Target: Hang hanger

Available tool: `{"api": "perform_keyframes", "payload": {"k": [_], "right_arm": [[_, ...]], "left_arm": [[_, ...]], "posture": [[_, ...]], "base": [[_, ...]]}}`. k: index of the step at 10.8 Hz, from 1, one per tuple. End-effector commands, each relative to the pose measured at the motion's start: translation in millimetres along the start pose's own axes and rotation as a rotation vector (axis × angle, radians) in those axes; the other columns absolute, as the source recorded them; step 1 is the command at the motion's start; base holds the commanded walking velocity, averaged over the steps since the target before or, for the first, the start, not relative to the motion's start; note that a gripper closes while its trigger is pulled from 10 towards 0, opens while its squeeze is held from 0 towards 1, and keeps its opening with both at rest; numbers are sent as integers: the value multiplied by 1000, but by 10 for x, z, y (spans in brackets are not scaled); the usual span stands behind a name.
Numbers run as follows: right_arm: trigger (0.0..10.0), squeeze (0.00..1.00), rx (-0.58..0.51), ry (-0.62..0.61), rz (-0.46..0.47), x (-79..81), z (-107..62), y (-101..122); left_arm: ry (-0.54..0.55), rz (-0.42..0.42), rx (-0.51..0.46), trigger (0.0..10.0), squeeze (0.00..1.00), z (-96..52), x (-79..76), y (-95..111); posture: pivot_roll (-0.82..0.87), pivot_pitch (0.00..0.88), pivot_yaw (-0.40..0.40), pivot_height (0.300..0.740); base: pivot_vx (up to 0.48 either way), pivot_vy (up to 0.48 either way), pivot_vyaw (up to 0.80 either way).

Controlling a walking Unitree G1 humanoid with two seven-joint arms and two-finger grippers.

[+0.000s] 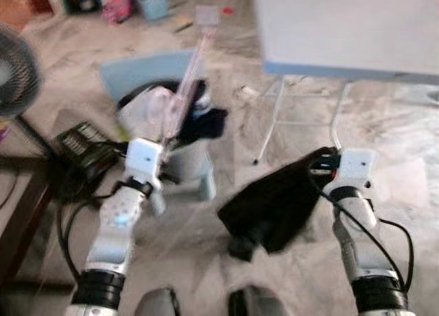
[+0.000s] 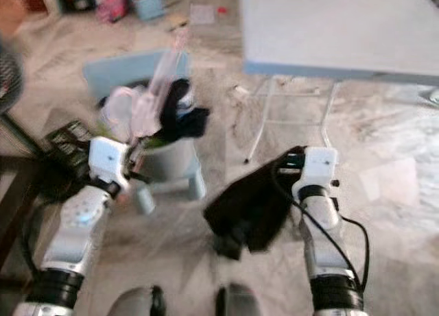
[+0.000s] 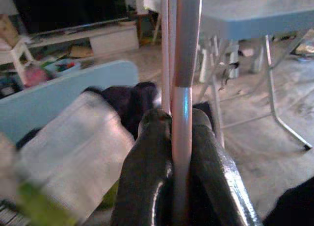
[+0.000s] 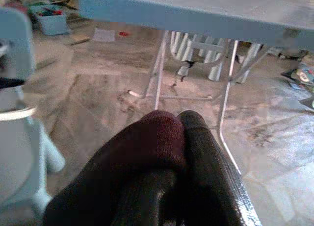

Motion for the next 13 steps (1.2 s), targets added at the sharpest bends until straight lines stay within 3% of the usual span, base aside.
{"api": "perform_keyframes", "payload": {"k": [1, 4, 6, 7, 9, 11, 13], "right_arm": [[10000, 0, -22, -29, -13, -122, 1, 75], [10000, 0, -35, 21, -25, -37, 20, 86], [10000, 0, -51, 55, 35, 48, 18, 120], [10000, 0, -41, 137, 100, 147, -13, 133], [10000, 0, -17, 125, 117, 131, -14, 73], [10000, 0, -25, 134, 114, 102, 19, 87], [10000, 0, -16, 244, 73, 246, 51, 58]], "left_arm": [[-22, -20, 10, 10000, 0, 22, -97, -21], [-7, -15, 25, 10000, 0, 7, -88, -58], [-9, -16, 21, 10000, 0, 5, -86, -48], [-12, -24, 17, 10000, 0, 14, -87, -37], [-18, -28, 11, 10000, 0, 32, -90, -23], [-21, -35, 19, 10000, 0, 17, -93, -53], [-12, -50, 41, 10000, 0, 18, -58, -101]], "posture": [[-90, 140, -47, 740], [-83, 135, -52, 740], [-78, 128, -54, 740], [-79, 122, -53, 740], [-79, 121, -53, 740], [-83, 120, -52, 740], [-88, 107, -26, 740]], "base": [[435, 0, 0], [0, 0, 0], [0, 0, 0], [0, -296, 0], [0, -426, 0], [0, -428, 0], [0, -424, 0]]}}
Point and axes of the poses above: a point about 5 cm out from each wrist's last joint towards the gripper, its own z axis pointing out of the wrist towards the gripper, its own y axis along the axis of the wrist's last joint, x = y × z, the point moved 2 cm from there along z, pointing out of the wrist towards the gripper, and after that the axes turned 12 degrees about -z, right-handed, at the moved point
